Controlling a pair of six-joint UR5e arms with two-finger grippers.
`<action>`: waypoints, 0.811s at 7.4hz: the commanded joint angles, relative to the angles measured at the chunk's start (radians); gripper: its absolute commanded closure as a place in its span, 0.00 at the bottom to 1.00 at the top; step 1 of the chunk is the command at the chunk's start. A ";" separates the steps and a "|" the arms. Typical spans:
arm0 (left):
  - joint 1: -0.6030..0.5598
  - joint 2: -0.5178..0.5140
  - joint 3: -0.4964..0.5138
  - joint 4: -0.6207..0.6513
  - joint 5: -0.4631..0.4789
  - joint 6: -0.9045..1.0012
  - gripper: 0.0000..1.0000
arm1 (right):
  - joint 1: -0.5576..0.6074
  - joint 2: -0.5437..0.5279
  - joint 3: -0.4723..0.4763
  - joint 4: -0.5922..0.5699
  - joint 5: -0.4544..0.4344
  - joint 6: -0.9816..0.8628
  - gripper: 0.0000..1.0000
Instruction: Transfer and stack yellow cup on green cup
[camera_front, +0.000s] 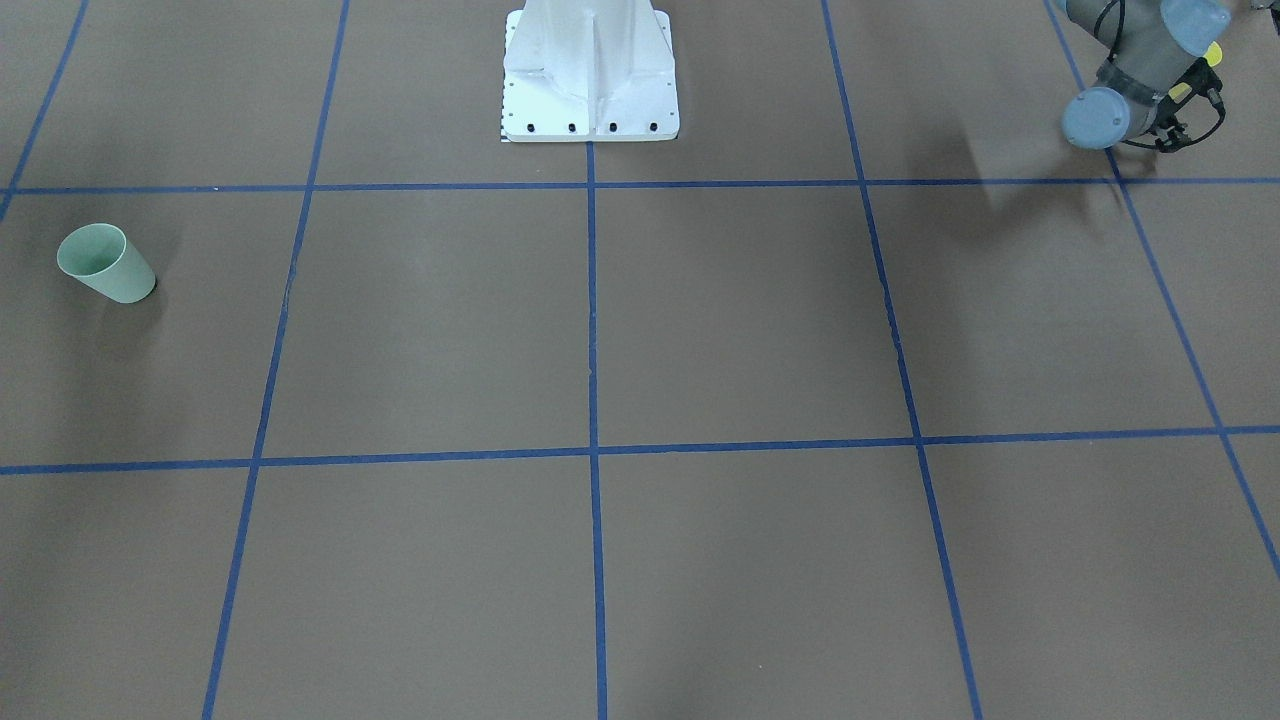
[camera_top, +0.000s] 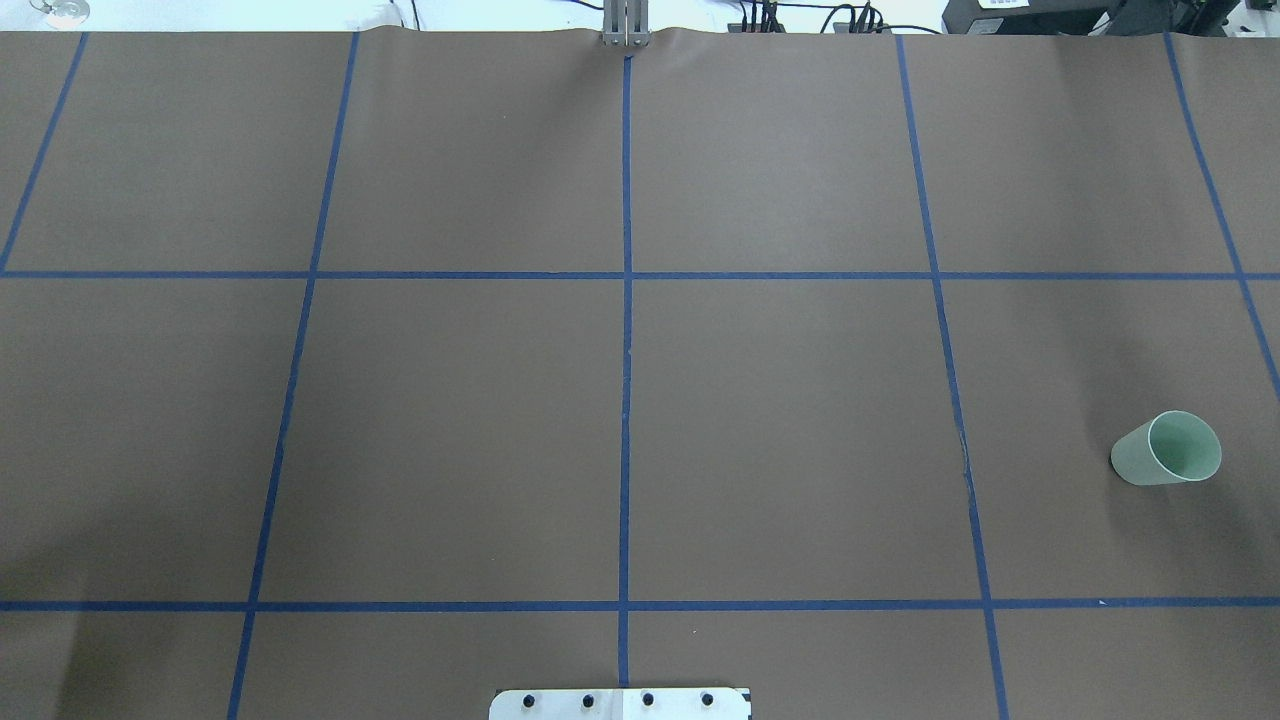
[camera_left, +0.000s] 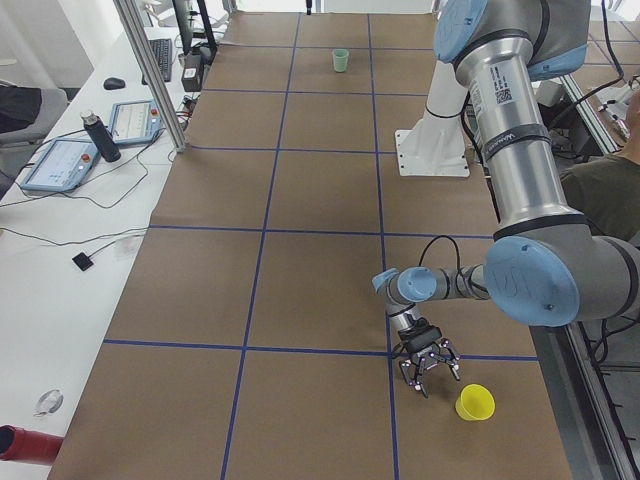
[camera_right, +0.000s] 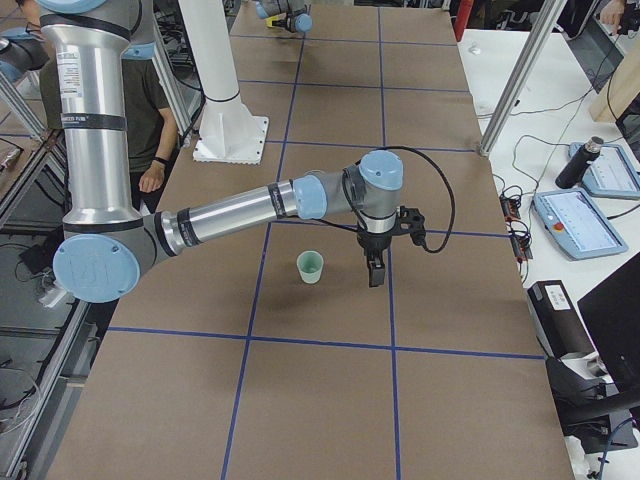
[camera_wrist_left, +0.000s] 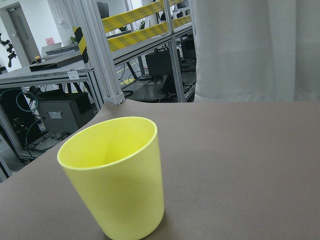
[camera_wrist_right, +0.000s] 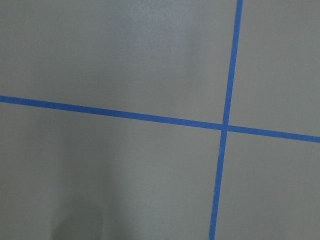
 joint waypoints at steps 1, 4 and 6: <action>0.007 0.019 0.000 -0.002 0.000 -0.054 0.01 | 0.000 -0.002 0.009 0.000 -0.001 0.000 0.01; 0.066 0.019 0.000 -0.023 -0.060 -0.130 0.01 | 0.000 -0.002 0.012 0.000 -0.009 0.000 0.01; 0.097 0.033 0.000 -0.033 -0.080 -0.170 0.01 | 0.000 -0.002 0.012 0.000 -0.013 0.000 0.01</action>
